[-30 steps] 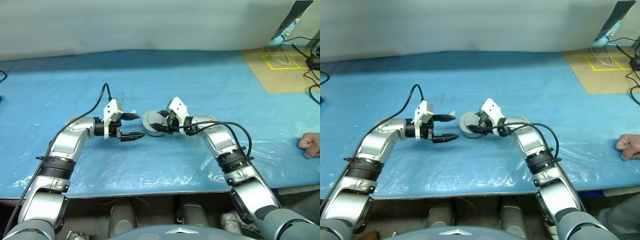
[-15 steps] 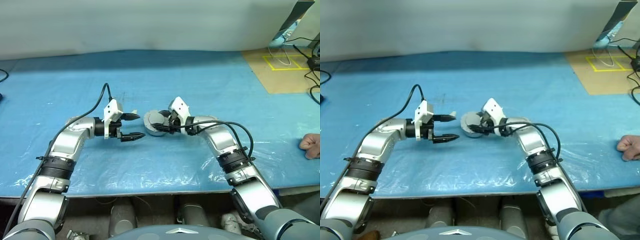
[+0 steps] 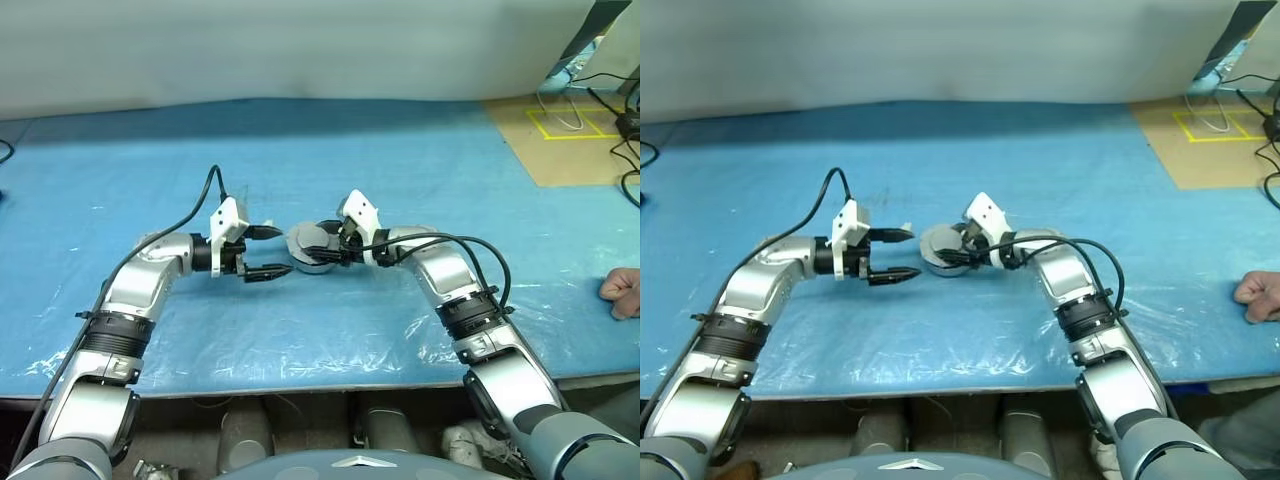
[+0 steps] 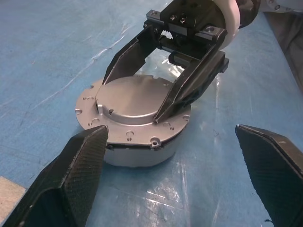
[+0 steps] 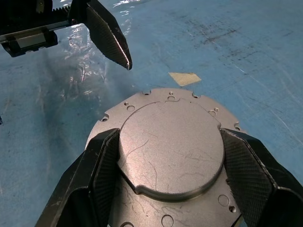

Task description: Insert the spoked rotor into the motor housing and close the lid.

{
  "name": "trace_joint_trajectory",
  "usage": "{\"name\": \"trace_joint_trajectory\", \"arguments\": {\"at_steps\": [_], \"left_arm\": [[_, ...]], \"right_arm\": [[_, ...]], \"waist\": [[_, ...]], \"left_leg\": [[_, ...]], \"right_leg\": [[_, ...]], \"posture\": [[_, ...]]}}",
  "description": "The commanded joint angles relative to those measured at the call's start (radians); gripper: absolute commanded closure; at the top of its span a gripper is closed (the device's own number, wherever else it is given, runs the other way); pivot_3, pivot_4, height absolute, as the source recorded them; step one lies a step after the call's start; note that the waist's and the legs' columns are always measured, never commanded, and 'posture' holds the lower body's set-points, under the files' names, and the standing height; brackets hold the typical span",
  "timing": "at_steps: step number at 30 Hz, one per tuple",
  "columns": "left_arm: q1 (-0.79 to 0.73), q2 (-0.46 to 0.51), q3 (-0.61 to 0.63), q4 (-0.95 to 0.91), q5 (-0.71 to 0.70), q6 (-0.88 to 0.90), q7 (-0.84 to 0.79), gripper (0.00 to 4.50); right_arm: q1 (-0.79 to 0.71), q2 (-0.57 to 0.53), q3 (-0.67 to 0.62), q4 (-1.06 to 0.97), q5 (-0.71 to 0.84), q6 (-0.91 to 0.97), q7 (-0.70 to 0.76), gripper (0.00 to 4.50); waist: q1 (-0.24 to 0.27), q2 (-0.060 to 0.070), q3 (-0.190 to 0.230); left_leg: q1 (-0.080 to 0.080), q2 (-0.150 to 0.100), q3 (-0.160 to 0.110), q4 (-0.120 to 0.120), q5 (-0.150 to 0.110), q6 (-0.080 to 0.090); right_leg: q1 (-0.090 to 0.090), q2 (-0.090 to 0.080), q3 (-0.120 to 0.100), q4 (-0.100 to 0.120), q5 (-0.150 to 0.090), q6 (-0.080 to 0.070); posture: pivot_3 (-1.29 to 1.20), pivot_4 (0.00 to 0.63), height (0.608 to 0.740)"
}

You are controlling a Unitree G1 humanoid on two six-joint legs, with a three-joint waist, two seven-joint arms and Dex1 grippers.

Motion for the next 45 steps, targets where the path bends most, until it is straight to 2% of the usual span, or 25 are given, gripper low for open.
{"name": "trace_joint_trajectory", "arguments": {"at_steps": [1, 19, 29, 35, 40, 45], "left_arm": [[0.002, 0.004, 0.003, -0.037, -0.005, -0.011, 0.002, 0.0], [-0.006, -0.005, -0.001, -0.025, -0.004, -0.019, 0.004, 0.0], [-0.01, -0.002, 0.001, -0.022, -0.003, -0.025, 0.004, 0.0], [-0.013, -0.007, -0.003, -0.012, 0.003, -0.038, 0.004, 0.0], [-0.022, -0.015, -0.008, 0.0, 0.005, -0.048, 0.005, 0.0], [-0.018, -0.012, -0.008, -0.001, 0.003, -0.05, 0.003, 0.0]], "right_arm": [[-0.027, -0.017, -0.014, -0.035, 0.011, 0.02, 0.011, 1.53], [0.032, -0.018, 0.061, 0.101, -0.093, -0.075, -0.028, 1.53], [0.1, -0.064, 0.104, 0.073, -0.128, -0.086, -0.012, 1.53], [0.132, -0.091, 0.122, 0.022, -0.127, -0.064, 0.008, 1.53], [0.084, -0.024, 0.071, 0.109, -0.129, -0.058, -0.111, 1.53], [0.065, 0.012, -0.027, 0.019, 0.002, 0.042, -0.079, 1.53]], "waist": [[0.0, 0.0, 0.0], [0.002, 0.0, 0.0], [0.002, 0.0, 0.0], [0.012, 0.0, -0.001], [0.006, 0.0, -0.001], [0.001, 0.0, -0.001]], "left_leg": [[0.0, 0.0, 0.0, 0.0, 0.0, 0.0], [0.001, 0.0, 0.0, 0.0, 0.0, 0.0], [0.008, 0.0, 0.0, 0.001, 0.0, 0.0], [0.013, -0.001, 0.001, -0.003, 0.0, 0.0], [0.016, 0.0, 0.001, -0.006, 0.0, 0.0], [0.017, -0.001, 0.001, -0.005, 0.0, 0.0]], "right_leg": [[0.0, 0.0, 0.0, 0.0, 0.0, 0.0], [0.0, 0.0, 0.0, 0.001, 0.0, 0.0], [0.007, -0.001, 0.001, 0.0, 0.0, 0.0], [0.016, -0.001, 0.0, -0.009, 0.0, 0.0], [0.016, 0.0, 0.0, -0.009, -0.001, 0.0], [0.016, -0.001, 0.001, -0.008, -0.001, 0.0]], "posture": [[0.0, 0.15, 0.74], [0.0, 0.15, 0.74], [0.0, 0.15, 0.74], [0.0, 0.15, 0.74], [0.0, 0.15, 0.74], [0.0, 0.15, 0.74]]}}
